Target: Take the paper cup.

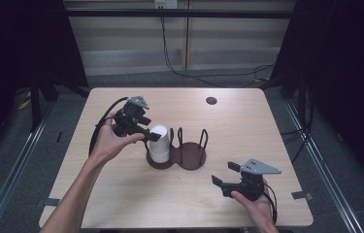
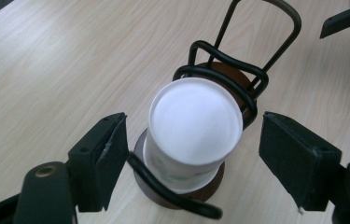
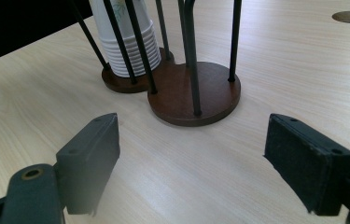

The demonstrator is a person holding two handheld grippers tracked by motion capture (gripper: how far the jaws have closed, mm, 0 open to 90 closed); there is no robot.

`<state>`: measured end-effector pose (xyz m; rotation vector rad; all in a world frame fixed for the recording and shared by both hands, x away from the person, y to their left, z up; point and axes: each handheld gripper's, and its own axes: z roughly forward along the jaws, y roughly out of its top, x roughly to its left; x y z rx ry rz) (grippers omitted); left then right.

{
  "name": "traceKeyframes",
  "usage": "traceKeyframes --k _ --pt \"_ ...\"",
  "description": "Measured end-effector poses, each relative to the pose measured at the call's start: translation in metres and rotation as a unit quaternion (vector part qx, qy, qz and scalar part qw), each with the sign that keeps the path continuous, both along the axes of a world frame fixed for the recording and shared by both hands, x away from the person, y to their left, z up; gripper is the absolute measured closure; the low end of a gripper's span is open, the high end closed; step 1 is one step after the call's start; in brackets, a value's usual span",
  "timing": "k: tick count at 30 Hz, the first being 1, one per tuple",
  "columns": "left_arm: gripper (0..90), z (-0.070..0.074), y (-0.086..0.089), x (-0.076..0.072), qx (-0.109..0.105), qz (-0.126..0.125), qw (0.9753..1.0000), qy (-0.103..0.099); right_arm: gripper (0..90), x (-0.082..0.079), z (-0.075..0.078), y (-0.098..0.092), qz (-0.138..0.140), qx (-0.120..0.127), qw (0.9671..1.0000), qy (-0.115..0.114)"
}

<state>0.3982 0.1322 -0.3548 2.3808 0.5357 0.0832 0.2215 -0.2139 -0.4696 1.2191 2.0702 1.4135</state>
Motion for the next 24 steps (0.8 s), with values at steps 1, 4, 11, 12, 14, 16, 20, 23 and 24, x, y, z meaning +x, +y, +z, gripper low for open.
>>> traceKeyframes --k 1,4,11,12,14,16,20,23,24 --pt "24.0 0.0 0.0 0.0 0.0 0.0 1.0 0.0 17.7 0.0 0.0 0.0 0.0 0.0 1.0 0.0" --pt "22.2 0.002 -0.006 0.002 0.007 0.004 1.0 0.0 17.7 0.001 -0.001 0.0 0.003 0.0 1.0 0.006" --pt "22.1 0.001 -0.017 0.006 0.027 -0.001 0.9996 0.001 17.6 0.001 -0.001 -0.001 0.002 -0.001 1.0 0.008" --pt "22.1 -0.001 -0.02 0.006 0.034 0.004 0.9994 0.002 17.6 0.001 -0.001 -0.001 0.002 -0.001 1.0 0.008" --pt "22.1 -0.002 -0.023 0.007 0.051 -0.007 0.9987 0.001 17.5 0.001 -0.001 -0.001 0.002 -0.001 1.0 0.008" --pt "22.1 -0.003 -0.026 0.007 0.067 -0.015 0.9976 -0.002 17.5 0.001 -0.001 -0.001 0.002 -0.001 1.0 0.008" --pt "25.2 -0.003 -0.029 0.008 0.082 -0.017 0.9965 -0.005 17.5 0.001 -0.001 0.0 0.004 -0.001 1.0 0.007" --pt "30.4 -0.005 -0.029 0.009 0.08 -0.016 0.9966 0.0 17.5 0.001 -0.001 0.0 0.005 -0.001 1.0 0.007" --pt "30.1 -0.005 -0.03 0.011 0.094 -0.018 0.9954 0.001 17.4 0.001 -0.001 -0.001 0.005 0.0 1.0 0.008"
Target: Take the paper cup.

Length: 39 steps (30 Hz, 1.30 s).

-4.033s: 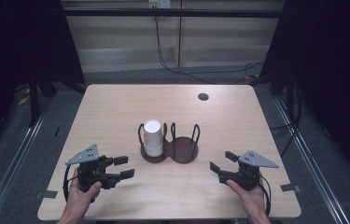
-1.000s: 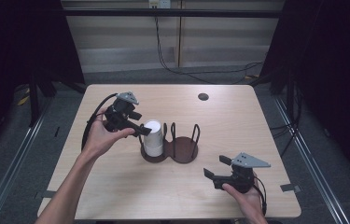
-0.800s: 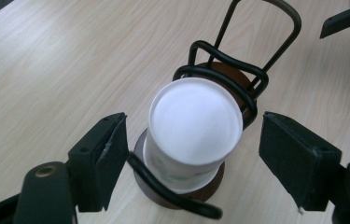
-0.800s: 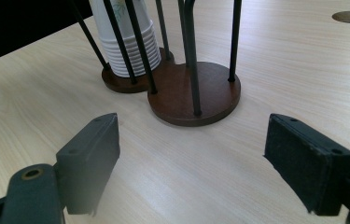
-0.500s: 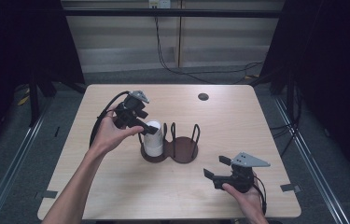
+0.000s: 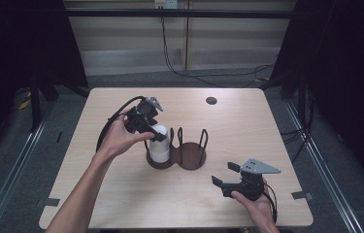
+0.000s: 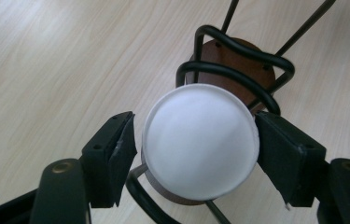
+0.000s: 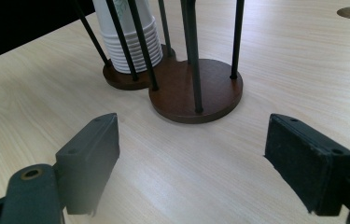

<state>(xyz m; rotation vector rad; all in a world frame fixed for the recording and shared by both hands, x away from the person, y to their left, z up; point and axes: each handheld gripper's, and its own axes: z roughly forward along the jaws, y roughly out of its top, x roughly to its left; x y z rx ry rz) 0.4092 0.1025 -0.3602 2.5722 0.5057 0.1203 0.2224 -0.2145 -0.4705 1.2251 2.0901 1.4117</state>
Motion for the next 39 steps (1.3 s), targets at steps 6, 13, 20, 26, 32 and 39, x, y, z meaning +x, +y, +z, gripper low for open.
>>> traceKeyframes --k 6,13,20,26,32,39 --pt "28.8 -0.006 -0.005 0.0 0.016 0.004 0.9998 0.008 17.4 0.001 0.0 0.001 0.002 -0.001 1.0 0.0" --pt "33.2 -0.006 -0.009 0.0 0.025 -0.007 0.9996 0.008 17.4 0.0 0.0 0.0 0.002 -0.001 1.0 0.0" --pt "32.0 -0.008 -0.012 0.0 0.03 -0.004 0.9994 0.016 17.4 0.0 0.0 0.001 0.0 -0.001 1.0 0.002" --pt "33.5 -0.007 -0.014 0.001 0.035 0.001 0.9992 0.019 17.4 0.0 0.0 0.001 0.0 -0.002 1.0 0.003" --pt "34.4 -0.003 -0.013 0.0 0.031 0.003 0.9994 0.015 17.4 0.001 -0.001 0.001 0.002 -0.005 1.0 0.006" --pt "35.0 0.003 -0.01 -0.001 0.023 0.007 0.9996 0.012 17.3 0.001 -0.001 0.001 0.001 -0.005 1.0 0.007"
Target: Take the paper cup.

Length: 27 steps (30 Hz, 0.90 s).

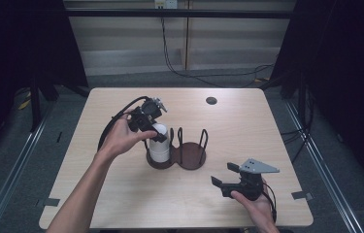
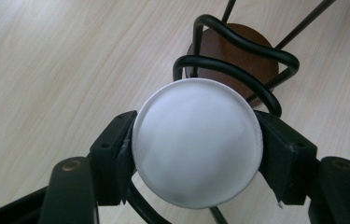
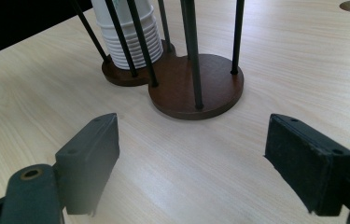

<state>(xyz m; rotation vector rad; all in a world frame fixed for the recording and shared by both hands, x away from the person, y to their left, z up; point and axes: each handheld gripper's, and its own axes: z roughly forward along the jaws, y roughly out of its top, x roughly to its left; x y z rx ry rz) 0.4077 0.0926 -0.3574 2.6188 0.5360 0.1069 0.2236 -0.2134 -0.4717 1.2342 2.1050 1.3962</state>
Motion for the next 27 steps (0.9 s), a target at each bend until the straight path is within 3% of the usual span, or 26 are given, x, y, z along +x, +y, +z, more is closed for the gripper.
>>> traceKeyframes --k 27 --pt "36.3 0.023 0.012 -0.005 -0.031 0.013 0.9993 -0.016 17.4 0.0 0.0 0.0 -0.003 0.002 1.0 0.001"
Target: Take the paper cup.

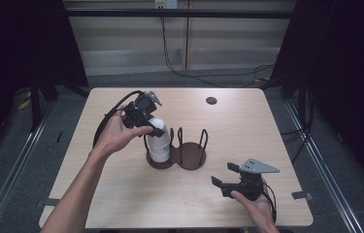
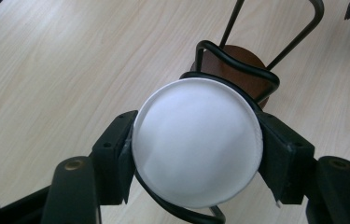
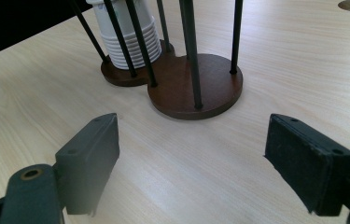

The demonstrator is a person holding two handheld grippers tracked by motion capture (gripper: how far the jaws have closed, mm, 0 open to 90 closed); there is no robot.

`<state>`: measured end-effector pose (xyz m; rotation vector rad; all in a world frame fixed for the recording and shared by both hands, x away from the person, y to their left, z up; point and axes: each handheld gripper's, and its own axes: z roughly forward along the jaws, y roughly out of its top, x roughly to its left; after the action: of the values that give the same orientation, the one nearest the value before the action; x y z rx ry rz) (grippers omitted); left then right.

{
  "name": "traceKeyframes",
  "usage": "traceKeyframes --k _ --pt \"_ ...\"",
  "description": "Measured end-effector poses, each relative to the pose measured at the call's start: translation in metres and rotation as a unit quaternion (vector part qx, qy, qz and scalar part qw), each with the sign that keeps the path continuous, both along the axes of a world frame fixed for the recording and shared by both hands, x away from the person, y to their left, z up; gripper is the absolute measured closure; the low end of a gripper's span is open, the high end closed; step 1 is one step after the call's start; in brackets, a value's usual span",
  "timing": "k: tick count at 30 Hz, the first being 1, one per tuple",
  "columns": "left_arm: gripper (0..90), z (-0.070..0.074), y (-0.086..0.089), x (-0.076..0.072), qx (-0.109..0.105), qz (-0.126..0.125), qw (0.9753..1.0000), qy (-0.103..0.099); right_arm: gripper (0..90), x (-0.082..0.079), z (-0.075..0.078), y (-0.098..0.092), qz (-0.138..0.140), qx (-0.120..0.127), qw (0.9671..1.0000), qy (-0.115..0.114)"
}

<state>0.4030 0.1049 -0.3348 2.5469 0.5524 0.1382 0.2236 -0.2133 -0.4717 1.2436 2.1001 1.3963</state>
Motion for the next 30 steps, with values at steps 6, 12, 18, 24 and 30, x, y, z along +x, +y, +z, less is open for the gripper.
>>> traceKeyframes --k 6,12,18,24,30 --pt "36.3 0.004 0.003 -0.002 -0.011 0.005 0.9999 -0.004 17.4 0.0 0.0 0.0 -0.001 0.0 1.0 0.001" --pt "36.3 0.009 0.003 -0.003 -0.018 0.007 0.9997 -0.012 17.4 0.0 0.0 0.0 -0.001 -0.001 1.0 -0.001" --pt "36.5 0.013 0.007 -0.004 -0.027 0.011 0.9994 -0.016 17.3 0.0 0.0 0.001 -0.001 -0.001 1.0 0.002" --pt "36.6 0.015 0.012 -0.006 -0.045 0.012 0.9987 -0.017 17.3 0.0 0.0 0.001 -0.001 -0.001 1.0 0.002" --pt "36.7 0.011 0.018 -0.006 -0.056 0.018 0.9982 -0.013 17.4 0.0 0.0 0.001 0.0 -0.001 1.0 0.001"
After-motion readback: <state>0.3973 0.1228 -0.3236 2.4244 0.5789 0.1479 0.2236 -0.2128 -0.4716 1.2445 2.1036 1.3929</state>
